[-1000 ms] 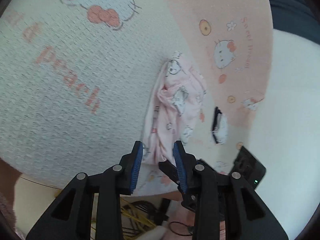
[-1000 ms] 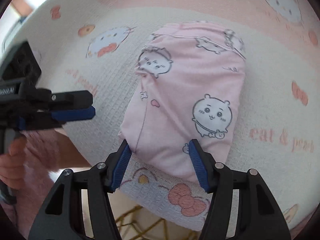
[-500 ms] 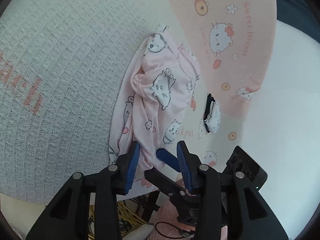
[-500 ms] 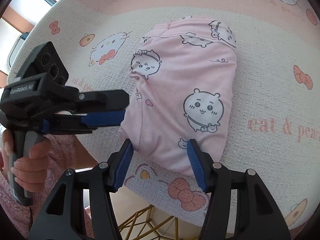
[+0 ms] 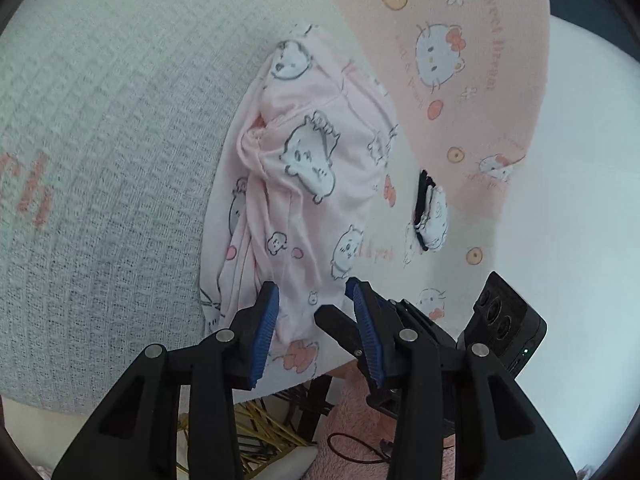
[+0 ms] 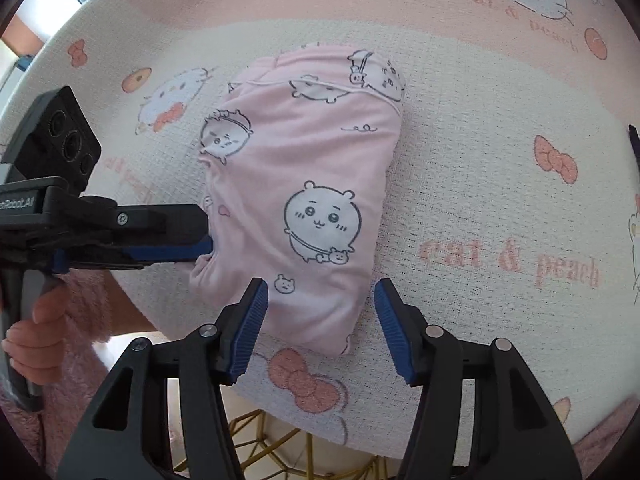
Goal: Fold clothes
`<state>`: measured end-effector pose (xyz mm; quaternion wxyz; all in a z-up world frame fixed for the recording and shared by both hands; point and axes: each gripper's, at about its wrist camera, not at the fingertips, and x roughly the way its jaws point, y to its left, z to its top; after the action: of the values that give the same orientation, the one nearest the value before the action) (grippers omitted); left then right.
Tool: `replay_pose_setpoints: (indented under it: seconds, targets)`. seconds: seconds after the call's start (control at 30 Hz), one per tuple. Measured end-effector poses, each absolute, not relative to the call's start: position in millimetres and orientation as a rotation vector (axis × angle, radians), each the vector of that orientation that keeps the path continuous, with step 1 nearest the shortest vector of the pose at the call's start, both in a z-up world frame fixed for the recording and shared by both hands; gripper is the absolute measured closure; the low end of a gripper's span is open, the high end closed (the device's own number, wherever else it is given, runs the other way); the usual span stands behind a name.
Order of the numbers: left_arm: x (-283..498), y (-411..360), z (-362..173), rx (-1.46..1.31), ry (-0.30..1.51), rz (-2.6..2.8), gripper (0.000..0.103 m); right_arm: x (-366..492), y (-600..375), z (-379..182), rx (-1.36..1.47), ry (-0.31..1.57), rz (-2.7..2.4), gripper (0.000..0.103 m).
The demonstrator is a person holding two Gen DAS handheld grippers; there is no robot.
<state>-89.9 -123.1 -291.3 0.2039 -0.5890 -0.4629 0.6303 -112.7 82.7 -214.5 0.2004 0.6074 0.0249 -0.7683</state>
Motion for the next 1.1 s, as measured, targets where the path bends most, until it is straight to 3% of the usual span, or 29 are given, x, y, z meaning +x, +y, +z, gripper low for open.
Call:
replay_pose_setpoints:
  seconds: [0.17,0.3,0.57,0.8,0.9,1.03,1.1]
  targets:
    - [-73.6,-127.1,-291.3,-1.728,-1.219,1.772,0.062,-110.8,84.5,-222.0,1.692,0.095,-2.152,0.045]
    - [-73.3,-135.0,-288.8,-1.637,-1.291,1.817,0.062,-112.8,91.6,-220.2,1.694,0.057,-2.141,0.045]
    - [-92.9,-129.1,-290.2,-1.649,-1.242,1.878,0.061,-109.2,82.8,-189.3,1.582,-0.025,-2.080,0.045]
    - [-90.1,-121.8,-302.2,-1.700,-1.238,1.751,0.061,-106.7,80.9,-210.5,1.609,0.057,-2.073,0.055]
    - [-87.9,-112.0,-300.9,-1.732,-1.144,1.724,0.061,-104.5,80.8,-212.8,1.595,0.068,-2.092,0.059]
    - [-79.1,-115.6,-305.3,-1.799,-1.114,1.670,0.061,-105.2,62.8,-218.9,1.555,0.148,-2.109,0.059]
    - [-70.5,-120.0,-305.6,-1.837,-1.091,1.671,0.063,-108.4,66.6,-218.7,1.566,0.101,-2.108,0.059]
